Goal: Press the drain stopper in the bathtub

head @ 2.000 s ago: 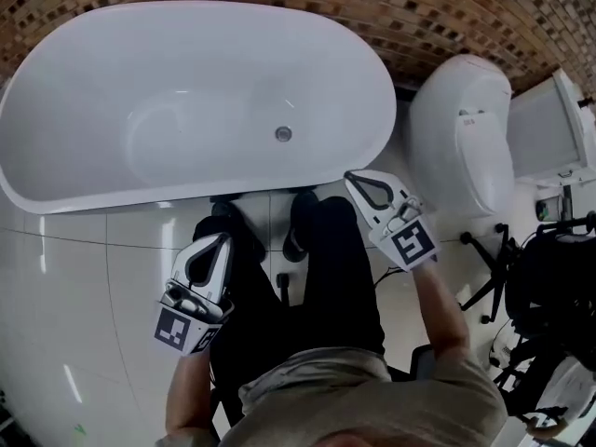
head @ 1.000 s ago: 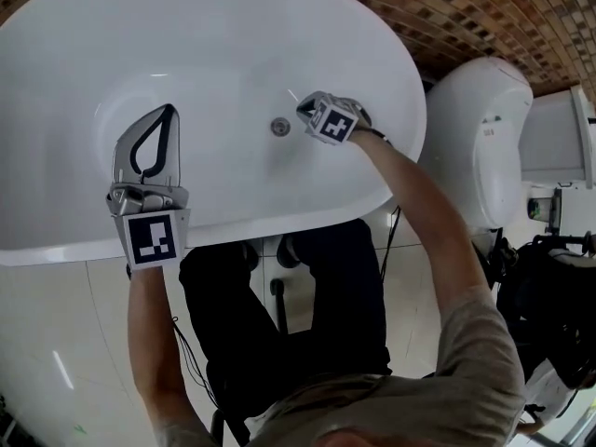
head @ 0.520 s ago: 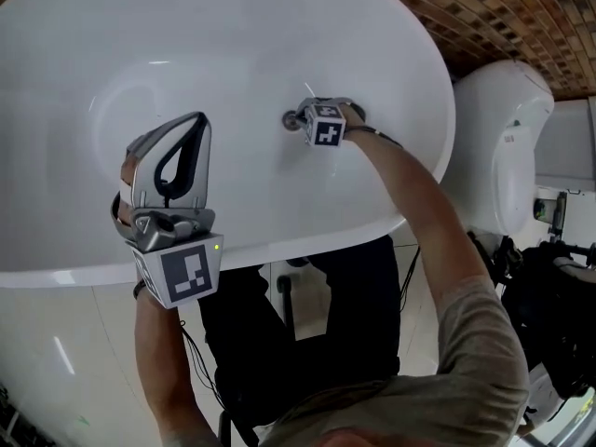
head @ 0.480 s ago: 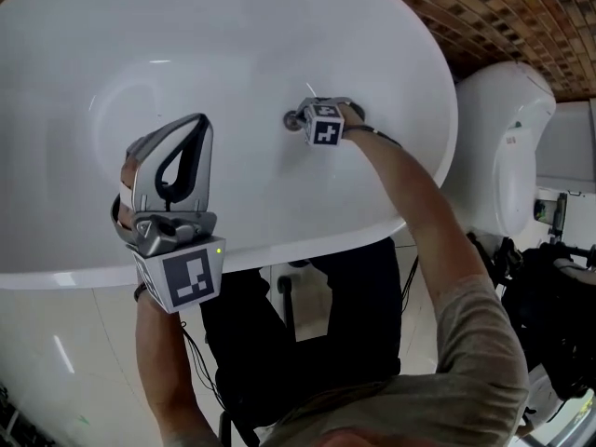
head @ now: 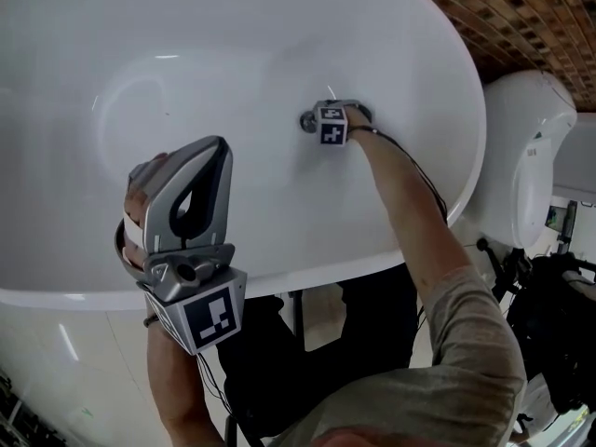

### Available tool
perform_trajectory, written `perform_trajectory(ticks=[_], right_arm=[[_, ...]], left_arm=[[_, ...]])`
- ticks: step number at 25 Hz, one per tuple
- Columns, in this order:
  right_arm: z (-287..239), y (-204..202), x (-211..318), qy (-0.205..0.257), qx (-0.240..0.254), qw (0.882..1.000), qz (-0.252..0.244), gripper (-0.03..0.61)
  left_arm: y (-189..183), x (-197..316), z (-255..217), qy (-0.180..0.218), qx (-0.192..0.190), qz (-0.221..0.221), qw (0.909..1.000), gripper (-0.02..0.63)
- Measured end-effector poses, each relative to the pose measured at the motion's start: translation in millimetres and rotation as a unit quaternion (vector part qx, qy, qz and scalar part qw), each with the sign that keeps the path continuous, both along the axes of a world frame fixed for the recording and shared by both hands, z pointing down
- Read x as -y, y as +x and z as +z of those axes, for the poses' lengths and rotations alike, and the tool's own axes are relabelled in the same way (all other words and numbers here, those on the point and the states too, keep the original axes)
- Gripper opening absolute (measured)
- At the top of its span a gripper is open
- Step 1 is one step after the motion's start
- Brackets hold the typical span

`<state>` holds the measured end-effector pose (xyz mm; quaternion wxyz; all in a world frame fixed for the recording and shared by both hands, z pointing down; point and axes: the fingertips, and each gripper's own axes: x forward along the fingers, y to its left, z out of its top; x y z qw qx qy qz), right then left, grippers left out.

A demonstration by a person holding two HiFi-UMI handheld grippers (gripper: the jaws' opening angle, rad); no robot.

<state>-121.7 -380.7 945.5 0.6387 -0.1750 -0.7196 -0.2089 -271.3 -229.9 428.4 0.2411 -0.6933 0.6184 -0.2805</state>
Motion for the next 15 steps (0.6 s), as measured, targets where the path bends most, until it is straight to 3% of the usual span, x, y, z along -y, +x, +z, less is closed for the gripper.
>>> perform_trajectory(ticks=[6, 12, 15], right_arm=[[10.1, 1.1, -1.7, -0.011, 0.014, 1.000, -0.006, 0.006], [18.4, -1.1, -4.6, 0.071, -0.016, 0.991, -0.112, 0.003], [7.2, 2.6, -2.2, 0.058, -0.034, 0.995, -0.075, 0.003]], left_arm=[[0.0, -0.4, 2.2, -0.001, 0.006, -0.001, 1.0000, -0.008], [-3.2, -1.6, 10.8, -0.004, 0.006, -0.004, 1.0000, -0.008], [-4.6, 0.3, 11.0, -0.003, 0.000, -0.006, 1.0000, -0.008]])
